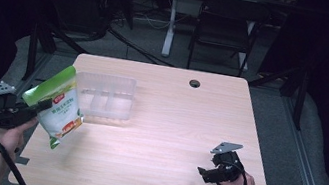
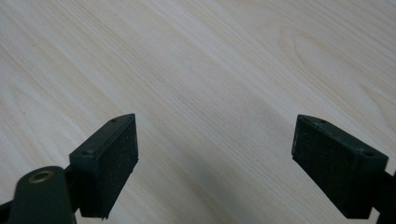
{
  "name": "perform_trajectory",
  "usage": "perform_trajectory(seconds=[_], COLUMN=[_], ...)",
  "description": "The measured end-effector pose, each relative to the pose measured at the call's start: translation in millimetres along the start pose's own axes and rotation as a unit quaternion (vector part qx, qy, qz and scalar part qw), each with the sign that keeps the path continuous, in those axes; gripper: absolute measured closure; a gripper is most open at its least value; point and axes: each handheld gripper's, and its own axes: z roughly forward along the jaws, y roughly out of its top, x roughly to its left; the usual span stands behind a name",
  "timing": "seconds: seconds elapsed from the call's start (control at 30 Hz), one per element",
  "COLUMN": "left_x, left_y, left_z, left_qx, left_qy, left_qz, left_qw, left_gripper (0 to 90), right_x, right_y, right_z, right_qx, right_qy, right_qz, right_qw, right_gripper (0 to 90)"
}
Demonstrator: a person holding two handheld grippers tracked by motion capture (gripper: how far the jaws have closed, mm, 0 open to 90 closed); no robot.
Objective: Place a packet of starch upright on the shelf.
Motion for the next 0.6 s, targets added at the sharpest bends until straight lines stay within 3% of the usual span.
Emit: perform_trajectory(seconds=[0.6], left_x=[2.0], left_y=[27.6], left_z=[0.7], left_qx=[-0.026], left_qy=[0.011], left_qz=[0.005], left_qw=[0.9996], left_gripper=[89.8], right_x=[-0.5], right_y=[0.0], right_z=[-0.8], right_qx=[-0.002], right_qy=[0.001], right_qz=[0.001], right_qw=[1.0], right_gripper=[14.0])
